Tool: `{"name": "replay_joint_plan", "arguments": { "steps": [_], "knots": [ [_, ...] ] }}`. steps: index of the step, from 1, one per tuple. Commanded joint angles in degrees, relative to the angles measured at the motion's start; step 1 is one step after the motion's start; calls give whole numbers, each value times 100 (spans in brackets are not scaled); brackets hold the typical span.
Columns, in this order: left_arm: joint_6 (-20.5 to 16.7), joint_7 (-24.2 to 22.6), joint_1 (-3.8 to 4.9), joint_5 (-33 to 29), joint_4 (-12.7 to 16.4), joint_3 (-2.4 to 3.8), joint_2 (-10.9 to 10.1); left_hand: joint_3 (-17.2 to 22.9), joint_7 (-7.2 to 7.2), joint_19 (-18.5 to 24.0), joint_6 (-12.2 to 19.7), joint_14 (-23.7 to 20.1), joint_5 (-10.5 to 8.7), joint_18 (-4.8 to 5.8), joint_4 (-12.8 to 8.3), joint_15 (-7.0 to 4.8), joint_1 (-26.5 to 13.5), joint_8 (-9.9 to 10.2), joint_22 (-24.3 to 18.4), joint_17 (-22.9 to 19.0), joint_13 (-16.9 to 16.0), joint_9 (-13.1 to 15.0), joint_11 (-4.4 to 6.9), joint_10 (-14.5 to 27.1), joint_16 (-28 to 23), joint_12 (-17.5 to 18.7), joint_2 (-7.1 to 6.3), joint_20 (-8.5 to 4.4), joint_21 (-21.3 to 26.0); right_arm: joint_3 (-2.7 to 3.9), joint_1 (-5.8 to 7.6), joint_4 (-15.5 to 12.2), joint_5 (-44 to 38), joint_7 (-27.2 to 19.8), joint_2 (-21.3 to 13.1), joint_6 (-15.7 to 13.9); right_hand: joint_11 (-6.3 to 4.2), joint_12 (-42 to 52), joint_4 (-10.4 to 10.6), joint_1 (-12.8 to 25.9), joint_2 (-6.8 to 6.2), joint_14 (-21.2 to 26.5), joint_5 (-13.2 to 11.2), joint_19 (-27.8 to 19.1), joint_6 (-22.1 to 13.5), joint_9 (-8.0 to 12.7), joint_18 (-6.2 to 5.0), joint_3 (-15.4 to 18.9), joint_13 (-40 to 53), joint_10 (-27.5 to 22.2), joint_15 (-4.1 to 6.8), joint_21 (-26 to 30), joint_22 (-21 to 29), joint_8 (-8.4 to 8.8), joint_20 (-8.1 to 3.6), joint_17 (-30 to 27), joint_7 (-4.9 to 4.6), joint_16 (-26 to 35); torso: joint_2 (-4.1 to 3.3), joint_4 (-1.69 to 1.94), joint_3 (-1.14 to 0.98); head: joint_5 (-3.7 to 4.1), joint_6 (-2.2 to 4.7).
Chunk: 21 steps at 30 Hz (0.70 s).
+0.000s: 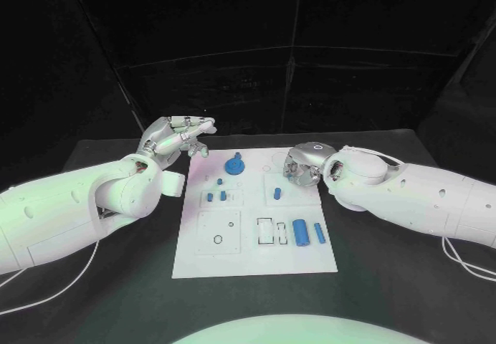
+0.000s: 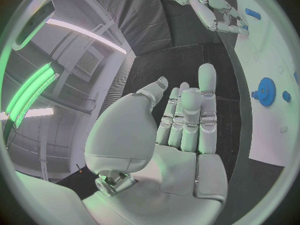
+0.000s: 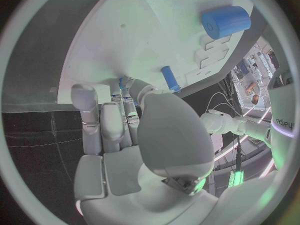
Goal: Assemble the parts on the task board
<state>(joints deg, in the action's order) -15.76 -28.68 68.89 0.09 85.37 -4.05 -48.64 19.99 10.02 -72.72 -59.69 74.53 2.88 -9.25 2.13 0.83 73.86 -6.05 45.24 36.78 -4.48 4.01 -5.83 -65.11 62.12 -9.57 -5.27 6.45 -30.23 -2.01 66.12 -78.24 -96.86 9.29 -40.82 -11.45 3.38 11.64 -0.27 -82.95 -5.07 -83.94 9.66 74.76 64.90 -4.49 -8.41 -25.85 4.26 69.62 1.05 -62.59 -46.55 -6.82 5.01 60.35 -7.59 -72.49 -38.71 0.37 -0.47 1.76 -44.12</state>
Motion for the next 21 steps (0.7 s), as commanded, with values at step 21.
{"name": "replay_joint_plan", "arguments": {
  "steps": [21],
  "knots": [
    [-83,-109,7,-28,-125,4,-20,-99,17,21,57,-90,-8,-110,-21,22,33,-19,-44,-83,8,-14,-26,153,-43,-47,45,14,87,-24,-36,-597,-21,125,-375,-657,-12,12,-60,25,-2,-191,-35,87,63,-7,71,-62,12,41,52,-180,-223,10,-57,-17,0,-11,12,3,0,17,24]
  ]
}}
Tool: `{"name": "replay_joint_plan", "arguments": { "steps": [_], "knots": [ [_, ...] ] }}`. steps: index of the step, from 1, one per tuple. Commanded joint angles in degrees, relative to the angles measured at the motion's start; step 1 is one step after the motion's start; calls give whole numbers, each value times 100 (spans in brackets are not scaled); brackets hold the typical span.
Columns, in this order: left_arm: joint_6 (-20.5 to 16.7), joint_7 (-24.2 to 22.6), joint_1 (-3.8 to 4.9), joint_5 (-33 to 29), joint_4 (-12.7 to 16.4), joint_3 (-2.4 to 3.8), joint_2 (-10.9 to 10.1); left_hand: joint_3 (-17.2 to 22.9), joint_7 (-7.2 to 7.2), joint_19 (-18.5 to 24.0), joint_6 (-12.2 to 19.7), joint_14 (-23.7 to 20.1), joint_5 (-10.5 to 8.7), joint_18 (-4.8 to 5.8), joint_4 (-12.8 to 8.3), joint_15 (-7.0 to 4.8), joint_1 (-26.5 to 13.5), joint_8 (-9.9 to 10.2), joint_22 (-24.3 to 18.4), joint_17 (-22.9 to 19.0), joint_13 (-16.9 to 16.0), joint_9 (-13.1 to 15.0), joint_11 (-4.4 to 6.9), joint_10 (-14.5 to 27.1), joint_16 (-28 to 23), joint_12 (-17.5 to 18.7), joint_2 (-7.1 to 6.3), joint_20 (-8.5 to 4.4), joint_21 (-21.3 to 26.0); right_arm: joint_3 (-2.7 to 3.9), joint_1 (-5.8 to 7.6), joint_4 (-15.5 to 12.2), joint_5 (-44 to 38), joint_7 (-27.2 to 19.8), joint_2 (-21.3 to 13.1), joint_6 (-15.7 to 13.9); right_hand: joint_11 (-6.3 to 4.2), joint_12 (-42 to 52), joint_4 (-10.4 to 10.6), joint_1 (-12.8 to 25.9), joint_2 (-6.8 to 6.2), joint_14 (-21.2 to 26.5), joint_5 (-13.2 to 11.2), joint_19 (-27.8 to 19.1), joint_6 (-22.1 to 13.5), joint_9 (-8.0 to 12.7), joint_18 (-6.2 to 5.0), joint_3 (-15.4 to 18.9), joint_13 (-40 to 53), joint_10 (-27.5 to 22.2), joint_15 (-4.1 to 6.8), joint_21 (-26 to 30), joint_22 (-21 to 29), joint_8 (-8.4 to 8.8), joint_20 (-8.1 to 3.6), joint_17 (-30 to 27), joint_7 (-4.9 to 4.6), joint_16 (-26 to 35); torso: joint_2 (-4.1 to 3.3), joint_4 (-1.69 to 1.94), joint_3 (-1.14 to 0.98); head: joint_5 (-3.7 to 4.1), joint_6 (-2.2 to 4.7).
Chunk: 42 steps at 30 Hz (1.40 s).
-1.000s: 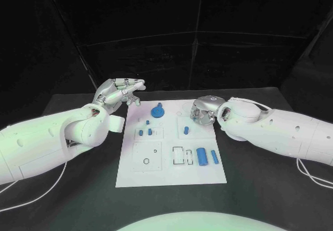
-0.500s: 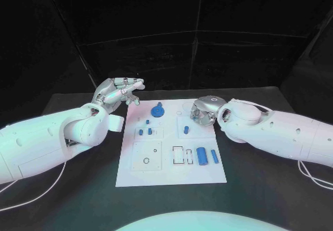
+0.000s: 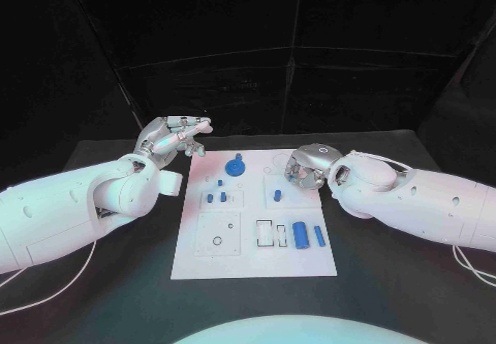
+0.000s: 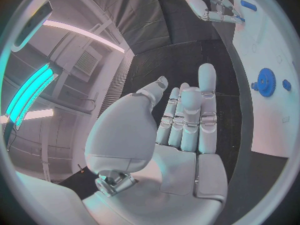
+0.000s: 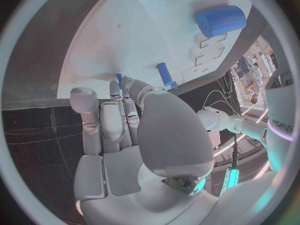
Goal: Assemble the parts on the task board
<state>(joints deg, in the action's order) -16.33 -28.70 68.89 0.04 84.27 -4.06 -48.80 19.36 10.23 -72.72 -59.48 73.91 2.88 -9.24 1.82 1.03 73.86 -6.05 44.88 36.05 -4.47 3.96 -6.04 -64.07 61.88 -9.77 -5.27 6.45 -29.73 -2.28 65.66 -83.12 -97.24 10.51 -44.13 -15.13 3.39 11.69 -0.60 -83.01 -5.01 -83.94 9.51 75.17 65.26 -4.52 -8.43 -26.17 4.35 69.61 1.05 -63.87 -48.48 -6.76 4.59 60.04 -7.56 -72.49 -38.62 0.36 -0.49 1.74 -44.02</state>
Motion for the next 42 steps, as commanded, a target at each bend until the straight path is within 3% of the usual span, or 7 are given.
{"name": "replay_joint_plan", "arguments": {
  "steps": [1,7,12,22,30,32,42],
  "knots": [
    [-27,-107,7,-23,-21,5,-4,-41,-1,22,41,-33,-8,-111,8,3,37,-18,-11,-15,8,-10,-7,58,-20,-28,46,15,41,4,10,-148,18,7,-68,-307,-13,7,-27,31,-8,-191,-20,45,27,-4,73,-30,3,42,53,-53,-31,3,-16,13,-3,-11,2,6,4,26,17],
    [-34,-112,8,-23,-54,5,-9,-49,3,22,49,-37,-8,-110,6,6,42,-17,-15,-18,8,-10,-11,70,-19,-30,49,17,45,18,26,-536,21,43,-252,-418,-15,4,-47,32,-17,-196,-12,66,32,-3,82,-44,5,50,55,-95,-87,8,-19,30,-1,-29,4,-1,6,8,30],
    [-32,-115,8,-23,-62,5,-14,-56,6,23,56,-42,-8,-110,4,8,47,-15,-18,-21,9,-11,-14,80,-18,-33,51,19,50,149,34,-916,102,33,-338,-500,-15,1,-58,33,-21,-197,-5,76,35,-3,87,-53,5,53,55,-117,-116,11,-20,26,-2,-32,-4,3,4,-22,46],
    [-12,-115,9,-23,-99,5,33,-61,8,23,61,-46,-8,-110,1,10,52,-15,-21,-26,9,-11,-15,87,-19,-36,54,20,53,229,35,-1696,262,-92,-250,-618,-13,-6,-79,33,-25,-199,10,90,38,-1,93,-71,6,57,56,-150,-157,18,-24,34,-6,-44,-9,12,9,-229,9],
    [-3,-112,10,-23,-124,5,103,-61,8,23,61,-46,-8,-110,1,10,52,-15,-21,-26,9,-11,-15,87,-19,-36,54,20,53,222,24,-1558,395,-208,198,-428,-10,-11,-91,36,-27,-199,19,88,36,1,92,-83,6,56,55,-152,-154,25,-25,25,-10,-44,-22,14,26,-451,-71],
    [-2,-111,11,-23,-128,5,119,-61,8,23,61,-46,-8,-110,1,10,52,-15,-21,-26,9,-11,-15,87,-19,-36,54,20,53,211,-11,-1451,408,-240,340,-353,-8,-16,-96,38,-29,-198,22,88,30,3,92,-88,5,52,54,-156,-157,31,-25,17,-13,-43,-22,12,16,-493,-84],
    [16,-98,16,-23,-147,6,242,-66,8,23,62,-48,-8,-110,-3,11,60,-16,-24,-28,9,-10,-16,92,-17,-40,56,21,57,160,-438,-1025,272,-333,828,-147,-2,-26,-106,47,-24,-196,30,89,21,7,95,-103,4,43,50,-168,-169,43,-25,7,-19,-43,-10,0,15,-723,-181]
  ]
}}
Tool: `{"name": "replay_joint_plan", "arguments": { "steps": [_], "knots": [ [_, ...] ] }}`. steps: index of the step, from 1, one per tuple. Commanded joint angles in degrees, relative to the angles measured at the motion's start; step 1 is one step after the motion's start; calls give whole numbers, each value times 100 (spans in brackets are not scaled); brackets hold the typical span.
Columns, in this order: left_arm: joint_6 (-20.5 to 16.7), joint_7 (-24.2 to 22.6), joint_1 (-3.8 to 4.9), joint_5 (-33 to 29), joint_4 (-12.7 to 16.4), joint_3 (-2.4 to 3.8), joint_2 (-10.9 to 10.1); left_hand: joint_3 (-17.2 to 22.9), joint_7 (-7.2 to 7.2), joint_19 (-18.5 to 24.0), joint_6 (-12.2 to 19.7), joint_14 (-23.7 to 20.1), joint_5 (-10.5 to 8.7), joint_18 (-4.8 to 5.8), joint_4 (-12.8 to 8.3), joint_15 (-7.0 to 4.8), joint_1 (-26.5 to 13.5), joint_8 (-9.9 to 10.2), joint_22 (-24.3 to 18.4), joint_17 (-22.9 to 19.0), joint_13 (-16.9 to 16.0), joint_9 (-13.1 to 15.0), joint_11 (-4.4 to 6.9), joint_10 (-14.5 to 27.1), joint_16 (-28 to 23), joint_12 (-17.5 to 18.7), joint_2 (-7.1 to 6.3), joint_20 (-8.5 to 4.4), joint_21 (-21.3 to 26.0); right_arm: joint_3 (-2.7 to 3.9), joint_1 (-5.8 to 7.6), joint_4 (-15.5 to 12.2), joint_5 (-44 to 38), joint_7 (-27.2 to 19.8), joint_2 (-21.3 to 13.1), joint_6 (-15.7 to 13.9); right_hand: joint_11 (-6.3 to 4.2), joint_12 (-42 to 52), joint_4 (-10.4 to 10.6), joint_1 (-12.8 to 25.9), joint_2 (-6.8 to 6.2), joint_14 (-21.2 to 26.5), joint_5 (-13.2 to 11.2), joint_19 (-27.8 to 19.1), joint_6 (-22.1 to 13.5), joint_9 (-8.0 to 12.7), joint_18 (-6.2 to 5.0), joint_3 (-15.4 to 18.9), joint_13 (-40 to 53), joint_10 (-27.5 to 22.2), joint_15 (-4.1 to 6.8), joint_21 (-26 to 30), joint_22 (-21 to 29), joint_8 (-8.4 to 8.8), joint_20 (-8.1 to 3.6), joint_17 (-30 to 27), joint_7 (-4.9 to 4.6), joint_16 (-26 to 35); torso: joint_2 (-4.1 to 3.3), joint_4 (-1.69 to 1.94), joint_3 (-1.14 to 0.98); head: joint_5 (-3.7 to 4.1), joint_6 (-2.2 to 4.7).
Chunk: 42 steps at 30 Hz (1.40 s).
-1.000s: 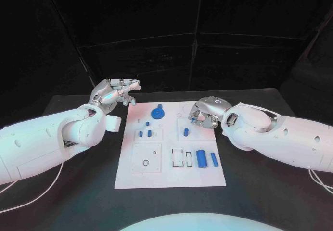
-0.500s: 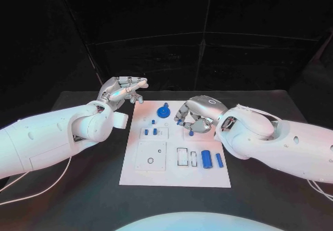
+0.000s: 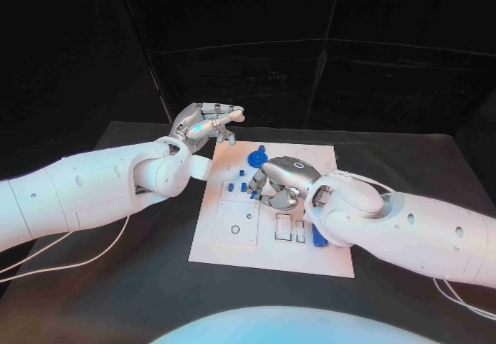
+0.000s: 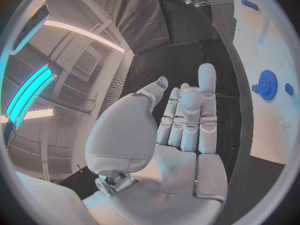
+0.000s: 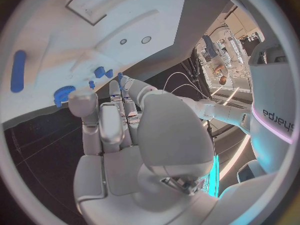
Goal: Assemble the parts on the task board
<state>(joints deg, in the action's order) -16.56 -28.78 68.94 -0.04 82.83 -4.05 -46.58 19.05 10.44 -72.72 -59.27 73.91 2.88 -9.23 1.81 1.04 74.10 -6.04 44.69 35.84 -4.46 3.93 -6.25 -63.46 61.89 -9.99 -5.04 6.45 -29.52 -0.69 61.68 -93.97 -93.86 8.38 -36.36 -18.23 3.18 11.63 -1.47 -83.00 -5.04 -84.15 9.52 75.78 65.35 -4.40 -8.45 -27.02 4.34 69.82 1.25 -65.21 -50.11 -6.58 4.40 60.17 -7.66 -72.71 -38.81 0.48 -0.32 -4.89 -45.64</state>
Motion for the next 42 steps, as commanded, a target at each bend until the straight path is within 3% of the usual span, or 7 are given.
{"name": "replay_joint_plan", "arguments": {
  "steps": [1,8,11,16,31,42],
  "knots": [
    [42,-90,12,-16,-6,5,27,-35,-12,23,41,-49,-8,-110,-2,11,36,-17,-5,-6,8,-7,5,31,-18,-18,33,21,35,-7,-69,95,-86,-120,81,181,19,-21,-19,45,-20,-176,29,27,12,-5,96,-17,5,22,30,-34,-5,25,-5,-6,-9,-21,14,-18,-3,-78,-25],
    [53,-84,12,-16,-16,5,58,-35,-12,23,41,-49,-8,-110,-2,11,36,-17,-5,-6,8,-7,5,31,-18,-18,33,21,35,-104,-155,304,-165,-111,225,257,26,-31,-25,61,-24,-173,30,26,1,-1,98,-22,4,12,26,-43,-13,37,-3,-21,-17,-18,11,-7,-12,-156,-57],
    [64,-74,12,-16,-22,5,71,-35,-12,23,41,-49,-8,-110,-2,11,36,-17,-5,-6,8,-7,5,31,-18,-18,33,22,35,-118,-177,350,-182,-120,263,276,27,-32,-25,62,-24,-173,29,26,0,-1,98,-23,4,12,25,-43,-13,38,-3,-22,-17,-18,7,-3,-16,-128,-57],
    [67,-67,12,-16,-34,5,83,-40,-12,23,43,-55,-8,-110,-6,12,42,-19,-8,-19,8,-6,4,37,-22,-21,34,23,38,-127,-195,341,-272,-143,292,332,28,-35,-29,65,-22,-172,30,23,-4,1,96,-27,4,9,24,-41,-7,42,-2,-29,-18,-16,9,-23,-9,-142,-66],
    [61,-72,12,-16,-34,5,98,-54,-6,24,55,-61,-8,-110,-10,15,49,-16,-13,-20,8,-7,-1,51,-18,-28,33,25,45,-132,-247,352,-387,-173,348,475,28,-38,-37,63,-20,-171,33,21,-6,1,97,-34,4,7,23,-44,-10,46,-1,-30,-19,-17,11,-11,-9,-185,-120],
    [68,-69,12,-16,-36,5,96,-54,-6,24,55,-61,-8,-110,-10,15,49,-16,-13,-20,8,-7,-1,51,-18,-28,33,25,45,-133,-254,420,-410,-146,362,580,29,-39,-46,64,-24,-169,35,16,-6,2,95,-36,5,7,22,-40,0,48,-1,-41,-19,-13,12,-12,-8,-191,-118]
  ]
}}
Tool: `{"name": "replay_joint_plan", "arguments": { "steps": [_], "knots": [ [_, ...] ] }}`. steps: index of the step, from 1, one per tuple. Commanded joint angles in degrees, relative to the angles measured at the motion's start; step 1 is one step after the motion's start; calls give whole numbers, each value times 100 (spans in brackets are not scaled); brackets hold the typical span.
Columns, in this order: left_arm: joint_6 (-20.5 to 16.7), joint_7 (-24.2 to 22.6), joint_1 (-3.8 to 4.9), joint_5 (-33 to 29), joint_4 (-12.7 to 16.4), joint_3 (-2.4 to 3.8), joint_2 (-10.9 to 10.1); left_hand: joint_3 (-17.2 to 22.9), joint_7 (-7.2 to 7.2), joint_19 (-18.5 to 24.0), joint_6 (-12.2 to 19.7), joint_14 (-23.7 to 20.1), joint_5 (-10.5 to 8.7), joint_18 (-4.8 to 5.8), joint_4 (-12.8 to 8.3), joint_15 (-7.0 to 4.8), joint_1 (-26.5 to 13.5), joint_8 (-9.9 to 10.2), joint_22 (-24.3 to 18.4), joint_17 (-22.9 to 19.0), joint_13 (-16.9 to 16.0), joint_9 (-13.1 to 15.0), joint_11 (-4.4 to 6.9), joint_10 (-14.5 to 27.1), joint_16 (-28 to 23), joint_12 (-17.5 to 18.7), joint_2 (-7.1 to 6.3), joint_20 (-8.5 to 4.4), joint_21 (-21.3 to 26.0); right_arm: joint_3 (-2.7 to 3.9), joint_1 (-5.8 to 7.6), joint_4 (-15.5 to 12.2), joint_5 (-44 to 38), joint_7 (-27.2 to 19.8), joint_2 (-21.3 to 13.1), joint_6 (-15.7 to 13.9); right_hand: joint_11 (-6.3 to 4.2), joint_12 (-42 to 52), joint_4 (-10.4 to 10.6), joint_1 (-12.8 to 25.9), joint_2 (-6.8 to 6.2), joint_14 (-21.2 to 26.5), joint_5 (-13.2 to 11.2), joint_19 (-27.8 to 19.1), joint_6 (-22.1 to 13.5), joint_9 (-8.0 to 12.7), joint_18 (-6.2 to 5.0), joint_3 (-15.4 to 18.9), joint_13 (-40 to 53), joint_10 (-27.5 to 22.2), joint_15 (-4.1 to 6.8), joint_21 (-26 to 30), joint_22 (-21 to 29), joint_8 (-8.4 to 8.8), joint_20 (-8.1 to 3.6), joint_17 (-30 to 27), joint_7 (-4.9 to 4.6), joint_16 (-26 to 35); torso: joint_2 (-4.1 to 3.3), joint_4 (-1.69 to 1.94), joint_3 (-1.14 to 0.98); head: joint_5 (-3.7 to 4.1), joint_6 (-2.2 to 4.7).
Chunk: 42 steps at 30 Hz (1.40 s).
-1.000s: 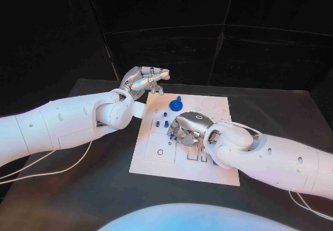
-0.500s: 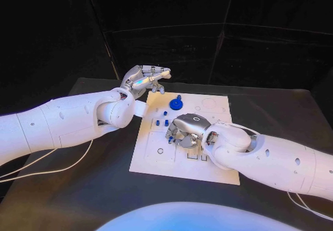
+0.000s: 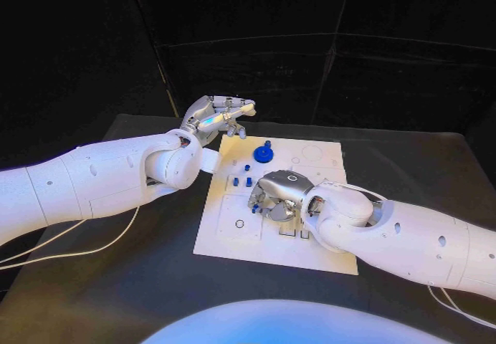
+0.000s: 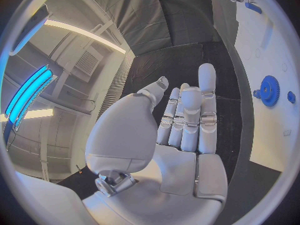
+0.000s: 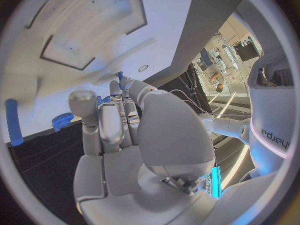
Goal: Assemble the parts on the task board
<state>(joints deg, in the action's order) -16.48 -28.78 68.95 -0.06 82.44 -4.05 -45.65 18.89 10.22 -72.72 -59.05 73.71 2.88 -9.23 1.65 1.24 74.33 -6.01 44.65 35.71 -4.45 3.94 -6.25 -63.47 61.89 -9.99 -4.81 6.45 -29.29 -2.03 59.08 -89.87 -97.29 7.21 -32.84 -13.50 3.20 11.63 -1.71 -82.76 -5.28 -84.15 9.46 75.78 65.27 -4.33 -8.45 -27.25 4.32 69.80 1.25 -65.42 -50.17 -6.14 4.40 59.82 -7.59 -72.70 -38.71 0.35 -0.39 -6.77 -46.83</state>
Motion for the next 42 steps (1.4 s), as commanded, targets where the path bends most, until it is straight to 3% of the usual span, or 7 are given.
{"name": "replay_joint_plan", "arguments": {
  "steps": [1,19,30,38,42],
  "knots": [
    [60,-70,10,-14,2,5,3,-38,16,24,33,-41,-7,-110,6,-5,26,-19,-9,-7,7,-8,-1,52,-19,-28,11,25,23,1,6,14,-68,-27,13,115,27,-39,-22,40,0,-169,40,17,2,-6,95,-13,6,9,22,-19,5,5,-1,-6,-27,-15,2,1,-1,-3,1],
    [65,-66,10,-14,2,4,-5,-38,16,24,33,-41,-7,-110,6,-5,26,-19,-9,-7,7,-8,-1,52,-19,-28,11,25,23,1,5,30,-175,39,62,311,30,-42,-30,52,-9,-166,38,12,2,-5,94,-11,7,9,20,-20,6,9,1,-16,-30,-13,0,2,2,-11,-16],
    [75,-63,11,-14,17,4,-11,-38,16,24,33,-41,-7,-110,6,-5,26,-19,-9,-7,7,-8,-1,52,-19,-28,11,25,23,-2,5,98,-305,280,142,414,61,-112,-38,230,-96,-148,35,-40,-90,21,89,71,-1,-74,-8,-19,23,97,28,-89,-58,-8,4,1,3,-17,-24],
    [81,-61,11,-14,21,4,-17,-38,16,24,33,-41,-7,-110,6,-5,26,-19,-9,-7,7,-8,-1,52,-19,-28,11,25,23,-5,5,122,-316,276,167,313,226,-363,-44,374,-196,-130,45,-201,-418,64,51,64,-65,-563,-136,139,265,264,121,-61,-200,-60,1,1,1,-15,-28],
    [86,-57,11,-14,22,4,-20,-38,16,24,33,-41,-7,-110,6,-5,26,-19,-9,-7,7,-8,-1,52,-19,-28,11,25,23,-7,5,91,-299,231,153,192,279,-410,-49,434,-251,-77,48,-315,-568,63,8,70,-62,-782,-182,268,455,264,165,-181,-220,-4,2,-1,0,-18,-21]
  ]
}}
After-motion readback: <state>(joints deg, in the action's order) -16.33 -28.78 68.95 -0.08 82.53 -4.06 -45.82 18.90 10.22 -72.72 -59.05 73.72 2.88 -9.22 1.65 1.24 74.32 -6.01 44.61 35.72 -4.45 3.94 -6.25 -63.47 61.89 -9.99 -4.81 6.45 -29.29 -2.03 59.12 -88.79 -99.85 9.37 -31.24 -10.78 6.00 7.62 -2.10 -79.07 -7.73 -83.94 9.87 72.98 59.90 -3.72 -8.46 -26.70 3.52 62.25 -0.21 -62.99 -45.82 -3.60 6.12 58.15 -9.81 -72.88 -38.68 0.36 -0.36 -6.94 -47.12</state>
